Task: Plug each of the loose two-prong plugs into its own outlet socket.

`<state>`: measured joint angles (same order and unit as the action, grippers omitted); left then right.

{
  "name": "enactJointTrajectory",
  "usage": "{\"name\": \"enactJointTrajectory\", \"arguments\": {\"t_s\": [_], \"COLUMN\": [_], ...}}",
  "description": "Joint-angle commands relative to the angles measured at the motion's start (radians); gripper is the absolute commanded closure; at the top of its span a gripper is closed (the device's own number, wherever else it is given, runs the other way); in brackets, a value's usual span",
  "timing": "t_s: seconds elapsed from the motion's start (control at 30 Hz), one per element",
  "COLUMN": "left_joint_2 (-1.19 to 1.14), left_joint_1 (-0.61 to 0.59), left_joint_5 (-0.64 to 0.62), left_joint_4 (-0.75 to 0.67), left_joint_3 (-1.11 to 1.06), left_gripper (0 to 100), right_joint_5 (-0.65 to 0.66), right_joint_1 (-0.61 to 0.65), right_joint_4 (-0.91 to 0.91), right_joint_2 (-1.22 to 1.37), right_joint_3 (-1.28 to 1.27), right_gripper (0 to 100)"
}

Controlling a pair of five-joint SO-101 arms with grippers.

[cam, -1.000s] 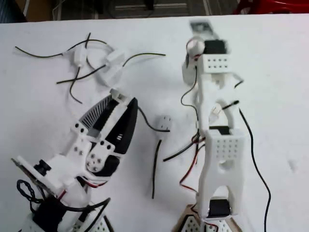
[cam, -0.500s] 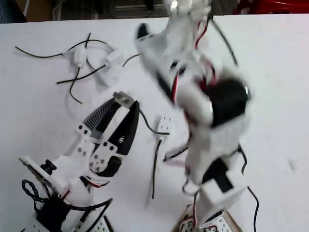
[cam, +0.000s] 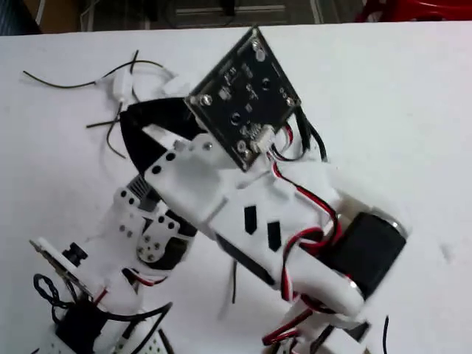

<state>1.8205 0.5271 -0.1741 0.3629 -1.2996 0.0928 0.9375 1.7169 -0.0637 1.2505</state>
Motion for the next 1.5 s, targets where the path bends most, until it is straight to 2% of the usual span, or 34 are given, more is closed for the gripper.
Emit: {"name": "enactJointTrajectory", "arguments": {"t_s": [0.0, 0.27, 0.4, 0.8, 1.0, 1.13, 1.3, 1.4, 1.47], "left_joint_2": [0.002, 0.002, 0.002, 0.002, 0.002, 0.002, 0.002, 0.002, 0.002], "left_joint_1": [0.012, 0.012, 0.012, 0.012, 0.012, 0.012, 0.012, 0.012, 0.012], "left_joint_5": [-0.009, -0.006, -0.008, -0.006, -0.006, -0.006, -0.008, -0.008, -0.008], "left_joint_4": [-0.026, -0.026, -0.026, -0.026, -0.026, -0.026, -0.026, -0.025, -0.023], "left_joint_3": [0.012, 0.012, 0.012, 0.015, 0.014, 0.011, 0.008, 0.008, 0.008], "left_gripper": [98, 98, 98, 98, 98, 98, 98, 98, 98], "right_joint_5": [0.008, 0.008, 0.008, 0.009, 0.176, 0.215, 0.218, 0.218, 0.212], "right_joint_1": [0.016, 0.012, -0.051, -0.53, -0.631, -0.598, -0.372, -0.232, -0.196], "right_joint_4": [0.002, -0.025, -0.088, -0.475, -0.575, -0.581, -0.522, -0.458, -0.427], "right_joint_2": [-0.061, -0.303, -0.394, -0.44, -0.45, -0.51, -0.581, -0.581, -0.573], "right_joint_3": [-0.158, -0.569, -0.736, -1.138, -1.247, -1.125, -0.927, -0.908, -0.936], "right_gripper": [98.0, 98.0, 98.0, 98.0, 98.0, 98.0, 98.0, 98.0, 98.0]}}
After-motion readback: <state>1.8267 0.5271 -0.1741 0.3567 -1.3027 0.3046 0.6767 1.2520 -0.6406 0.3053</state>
